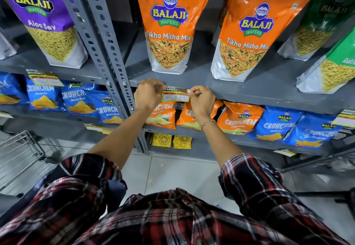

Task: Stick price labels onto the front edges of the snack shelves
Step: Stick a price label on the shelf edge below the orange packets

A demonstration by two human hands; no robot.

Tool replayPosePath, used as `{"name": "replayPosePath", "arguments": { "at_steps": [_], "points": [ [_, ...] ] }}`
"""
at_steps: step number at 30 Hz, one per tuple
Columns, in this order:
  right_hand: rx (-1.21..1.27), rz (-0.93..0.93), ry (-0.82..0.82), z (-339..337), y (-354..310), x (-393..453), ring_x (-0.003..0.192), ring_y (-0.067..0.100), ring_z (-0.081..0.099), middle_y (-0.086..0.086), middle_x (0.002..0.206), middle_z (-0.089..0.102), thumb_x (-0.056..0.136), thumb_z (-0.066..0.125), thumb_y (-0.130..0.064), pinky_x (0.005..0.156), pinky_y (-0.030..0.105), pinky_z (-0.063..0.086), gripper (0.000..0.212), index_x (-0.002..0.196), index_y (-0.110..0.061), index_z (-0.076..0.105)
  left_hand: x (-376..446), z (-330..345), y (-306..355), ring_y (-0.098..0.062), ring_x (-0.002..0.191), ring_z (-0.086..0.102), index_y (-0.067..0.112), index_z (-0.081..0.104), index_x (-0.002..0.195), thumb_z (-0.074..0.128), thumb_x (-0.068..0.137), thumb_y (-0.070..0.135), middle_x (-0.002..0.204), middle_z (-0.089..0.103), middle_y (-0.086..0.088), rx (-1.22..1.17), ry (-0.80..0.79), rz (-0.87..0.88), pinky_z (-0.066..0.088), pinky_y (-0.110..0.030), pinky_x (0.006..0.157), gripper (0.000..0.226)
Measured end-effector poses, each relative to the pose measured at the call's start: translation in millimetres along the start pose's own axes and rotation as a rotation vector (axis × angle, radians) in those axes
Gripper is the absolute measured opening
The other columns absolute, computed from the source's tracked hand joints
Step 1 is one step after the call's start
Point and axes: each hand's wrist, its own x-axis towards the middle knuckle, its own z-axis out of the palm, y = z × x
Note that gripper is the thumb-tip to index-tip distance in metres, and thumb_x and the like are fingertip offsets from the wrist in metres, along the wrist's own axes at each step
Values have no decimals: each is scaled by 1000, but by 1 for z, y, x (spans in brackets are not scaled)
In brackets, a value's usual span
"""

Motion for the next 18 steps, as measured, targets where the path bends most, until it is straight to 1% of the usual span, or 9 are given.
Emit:
{"name": "replayPosePath", "arguments": {
  "at_steps": [2,4,5,7,9,11,13,16,18],
  "points": [
    [-6,-11,1,-1,1,2,70,14,62,5,80,71,79,73,-17,62,23,48,7,74,-13,71,1,3,0,-17,84,67,20,71,90,66,86,30,97,71,-2,9,5,3,46,-24,63,12],
    [-16,-21,-7,0,1,3,69,15,62,5,80,71,79,73,-16,63,23,49,7,74,-12,71,2,5,-2,-16,83,66,21,69,88,65,86,31,96,70,-1,9,5,3,49,-26,64,11],
    [-22,-24,-15,0,1,3,68,14,61,6,80,70,79,73,-16,62,20,47,7,74,-12,71,2,6,-3,-16,83,65,21,69,88,65,86,31,96,69,-2,9,2,7,50,-28,65,11],
    [-39,-29,-33,0,2,3,67,12,59,5,80,69,79,73,-15,57,10,39,7,74,-10,71,3,6,-5,-16,83,65,20,68,87,66,86,29,97,68,-3,-8,-15,18,52,-29,67,9],
    [-59,-39,-46,0,3,3,66,11,57,5,79,68,79,73,-14,55,5,32,8,73,-9,70,4,5,-7,-18,84,64,19,68,87,66,86,25,97,67,-4,-32,-37,44,56,-34,72,7],
    [-73,-45,-56,-1,4,3,66,11,56,6,79,67,79,73,-13,55,4,31,9,72,-9,70,5,5,-9,-21,88,63,15,68,87,65,86,21,96,67,-5,-38,-56,77,57,-39,75,6],
    [-80,-45,-63,-1,4,3,67,11,57,7,80,67,79,72,-12,56,5,32,9,72,-7,70,6,5,-11,-22,91,61,13,68,87,65,86,18,95,68,-5,-30,-71,102,57,-42,75,6],
    [-82,-50,-71,-1,5,3,67,11,57,6,80,67,80,72,-10,57,4,32,10,71,-6,70,7,5,-13,-22,92,56,12,68,87,64,86,16,94,68,-5,5,-88,153,56,-43,74,6],
    [-77,-42,-67,-1,3,3,67,11,56,6,80,67,80,72,-11,56,4,31,10,71,-7,69,6,5,-12,-23,92,56,11,67,88,63,87,13,94,67,-7,14,-79,148,55,-43,73,5]
  ]
}}
